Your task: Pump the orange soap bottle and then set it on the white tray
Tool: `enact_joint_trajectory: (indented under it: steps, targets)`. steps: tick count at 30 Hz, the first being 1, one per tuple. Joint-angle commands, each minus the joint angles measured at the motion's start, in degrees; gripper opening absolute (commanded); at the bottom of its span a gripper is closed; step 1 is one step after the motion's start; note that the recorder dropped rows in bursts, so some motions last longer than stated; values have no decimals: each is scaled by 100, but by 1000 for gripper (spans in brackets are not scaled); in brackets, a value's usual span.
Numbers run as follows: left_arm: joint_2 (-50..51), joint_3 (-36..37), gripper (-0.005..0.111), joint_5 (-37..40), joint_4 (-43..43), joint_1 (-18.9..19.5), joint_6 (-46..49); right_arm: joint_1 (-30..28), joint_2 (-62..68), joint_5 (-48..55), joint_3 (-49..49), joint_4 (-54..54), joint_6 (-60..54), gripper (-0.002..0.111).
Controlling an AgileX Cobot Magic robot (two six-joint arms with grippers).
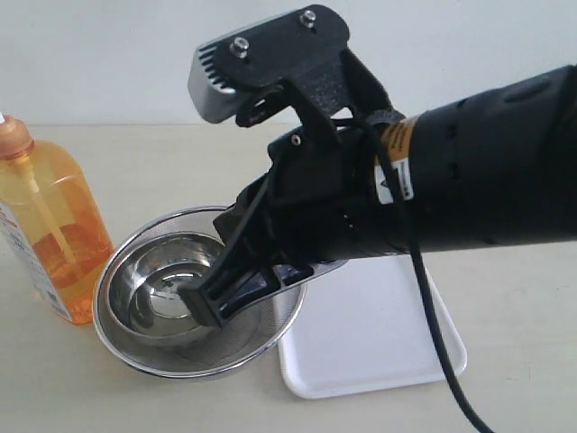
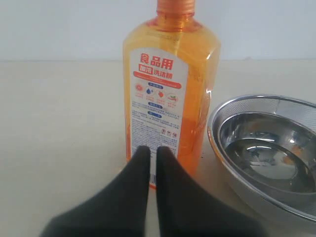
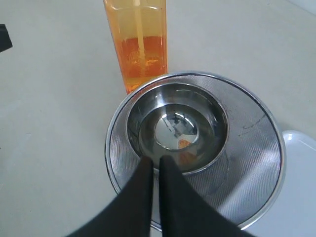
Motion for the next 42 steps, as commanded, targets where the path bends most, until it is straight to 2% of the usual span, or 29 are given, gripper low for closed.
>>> enact_joint_trajectory:
  steps: [1,9,12,19,25,34,38,42]
  targets:
    - [-15,20,5,-14,-40,11,-37,-16,-68,-21,12,-60,36,0]
    - [-15,20,5,-14,-40,11,-37,-16,-78,64,58,-432,49,0]
    - [-15,20,5,-14,-40,11,-37,-147,-156,-442,359,-581,60,0]
    - [-15,20,5,-14,-40,11,-37,-1325,-1079,-2336,2139,-510,627,0]
    - [-15,20,5,-14,-40,11,-37,-2605,-2468,-3193,3587,-510,920,0]
    - [-15,20,5,-14,-40,11,-37,-4431,-5281,-3223,5102,-510,1149,0]
    - [-15,20,5,-14,-40,11,-37,-4984,-6206,-2836,5212,-510,1149,0]
    - [-15,20,5,-14,-40,11,-37,-5243,-6785,-2380,5212,-496,1149,0]
